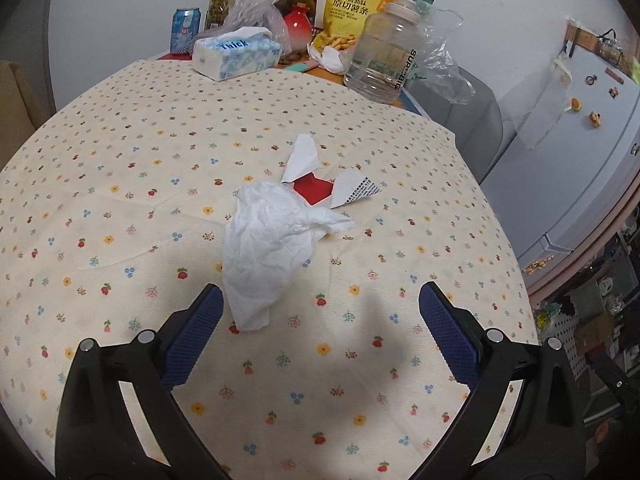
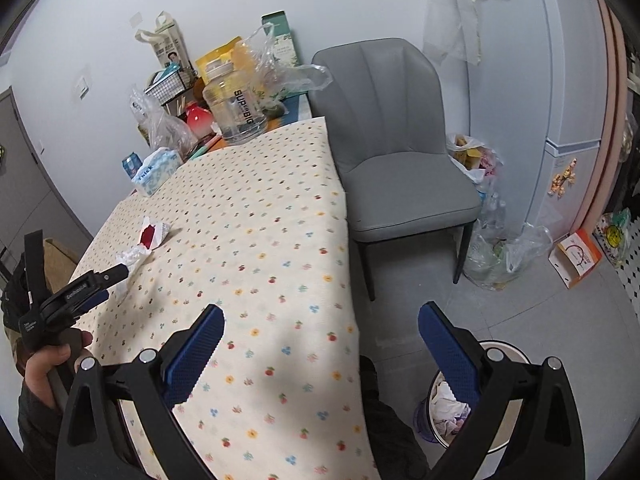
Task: Collect trash
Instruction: 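Move both tools back over the table toward the last tissue and red wrapper, then grasp the last crumpled white tissue with the left tool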
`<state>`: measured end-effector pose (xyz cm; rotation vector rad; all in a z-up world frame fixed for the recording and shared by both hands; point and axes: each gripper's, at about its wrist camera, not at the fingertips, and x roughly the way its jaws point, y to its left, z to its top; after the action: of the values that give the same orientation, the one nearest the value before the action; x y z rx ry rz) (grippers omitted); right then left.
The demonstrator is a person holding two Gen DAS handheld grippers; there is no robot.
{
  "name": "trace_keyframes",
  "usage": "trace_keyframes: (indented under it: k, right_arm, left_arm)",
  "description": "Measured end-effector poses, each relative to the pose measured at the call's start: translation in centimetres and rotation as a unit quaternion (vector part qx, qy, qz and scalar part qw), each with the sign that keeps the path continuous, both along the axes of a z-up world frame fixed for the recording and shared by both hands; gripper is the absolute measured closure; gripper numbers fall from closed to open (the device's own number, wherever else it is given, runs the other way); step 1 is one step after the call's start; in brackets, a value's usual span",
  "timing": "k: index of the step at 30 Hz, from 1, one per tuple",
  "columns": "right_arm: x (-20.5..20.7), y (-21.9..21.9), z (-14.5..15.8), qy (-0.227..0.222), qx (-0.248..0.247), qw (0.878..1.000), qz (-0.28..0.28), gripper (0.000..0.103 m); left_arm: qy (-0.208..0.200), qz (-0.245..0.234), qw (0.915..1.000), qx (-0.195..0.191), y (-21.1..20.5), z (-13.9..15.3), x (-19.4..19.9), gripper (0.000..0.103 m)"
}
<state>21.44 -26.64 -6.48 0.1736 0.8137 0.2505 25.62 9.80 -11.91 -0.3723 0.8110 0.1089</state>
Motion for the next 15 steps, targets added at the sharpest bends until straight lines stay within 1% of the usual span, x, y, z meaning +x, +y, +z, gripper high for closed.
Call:
trace_keyframes:
  k: [3, 6, 7, 8, 10, 12, 13, 14, 15]
  right_arm:
    - [0.6, 1.4, 0.3, -0.003, -0.004, 1.0, 0.009, 0.008]
    - [1.0, 2.7, 0.4, -0.004, -0.011, 1.0, 0.018, 0.008]
    - [1.2, 3.3, 0.5, -0.003, -0.015, 1.0, 0.023, 0.008]
    - [1.3, 3.8, 0.5, -0.003, -0.018, 0.999, 0.026, 0.008]
    - [1.5, 4.5, 0.6, -0.004, -0.023, 0.999, 0.032, 0.008]
    - [1.7, 5.4, 0.6, -0.003, -0.027, 0.999, 0.038, 0.008]
    - [1.9, 5.7, 0.6, -0.002, -0.028, 0.999, 0.04, 0.008]
    - [2.0, 6.2, 0.7, -0.002, -0.03, 0.999, 0.045, 0.008]
    - [2.0, 6.7, 0.8, -0.003, -0.033, 0.998, 0.05, 0.008]
  left_arm:
    - [0.007, 0.003, 1.0, -0.006, 0.3, -0.7, 0.8, 0.006]
    - [0.011, 0.005, 0.9999, -0.003, 0.6, -1.1, 1.5, 0.007]
    - [0.013, 0.004, 0.9999, -0.003, 0.7, -1.3, 1.8, 0.011]
    - [0.013, 0.006, 0.9999, 0.007, 0.6, -1.3, 2.0, 0.015]
    - [0.012, 0.005, 0.9998, 0.013, 0.7, -1.2, 2.3, 0.021]
    - [0.01, 0.013, 0.9998, 0.012, 1.1, -1.2, 2.5, 0.03]
    - [0.011, 0.016, 0.9997, 0.012, 1.4, -1.2, 2.5, 0.04]
    - [0.012, 0.02, 0.9997, 0.012, 1.7, -1.2, 2.5, 0.054]
    - [0.015, 0.027, 0.9994, 0.012, 2.2, -1.3, 2.4, 0.065]
